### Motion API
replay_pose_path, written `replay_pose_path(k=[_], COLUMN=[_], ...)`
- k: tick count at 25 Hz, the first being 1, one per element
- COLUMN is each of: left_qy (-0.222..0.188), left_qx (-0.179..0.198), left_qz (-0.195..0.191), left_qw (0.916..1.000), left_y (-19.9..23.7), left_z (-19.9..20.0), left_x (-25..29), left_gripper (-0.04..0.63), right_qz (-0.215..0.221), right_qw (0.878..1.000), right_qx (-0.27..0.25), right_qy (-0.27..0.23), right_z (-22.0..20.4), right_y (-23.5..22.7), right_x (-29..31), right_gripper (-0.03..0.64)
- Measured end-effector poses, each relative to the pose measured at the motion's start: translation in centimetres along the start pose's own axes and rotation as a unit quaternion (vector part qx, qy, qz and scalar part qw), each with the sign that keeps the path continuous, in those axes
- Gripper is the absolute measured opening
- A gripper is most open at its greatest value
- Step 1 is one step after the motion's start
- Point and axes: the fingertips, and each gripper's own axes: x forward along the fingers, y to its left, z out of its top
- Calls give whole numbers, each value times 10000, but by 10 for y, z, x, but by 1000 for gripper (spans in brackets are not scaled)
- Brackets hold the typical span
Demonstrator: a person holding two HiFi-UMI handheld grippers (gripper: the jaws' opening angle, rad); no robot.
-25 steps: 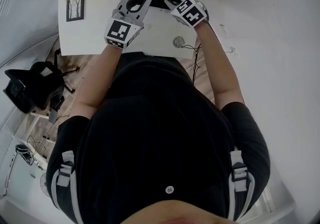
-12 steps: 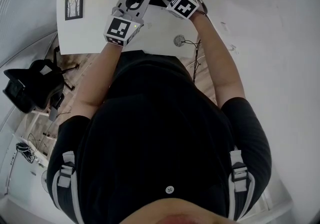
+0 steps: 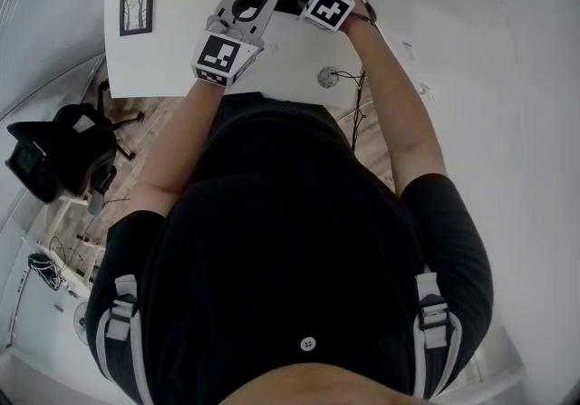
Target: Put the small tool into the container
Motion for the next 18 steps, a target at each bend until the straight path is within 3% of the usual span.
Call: replay_pose_path(k=[5, 9, 18], left_qy=[44, 50, 77], left_qx=[-64, -67, -114], left_qz=[28, 22, -12], left_qw=[10000, 10000, 9999], left_y=[1, 2, -1], left_z=[-4, -3, -2], left_x=[-1, 0, 2], left_gripper=[8, 8, 8], right_qz=[-19, -212, -580], right_qw=[10000, 9995, 9981], right_qx=[-19, -228, -188], right_qy=[89, 61, -70], right_z=[1, 6, 7], right_y=[-7, -14, -31], right_x=[1, -2, -19], right_gripper=[39, 57, 80])
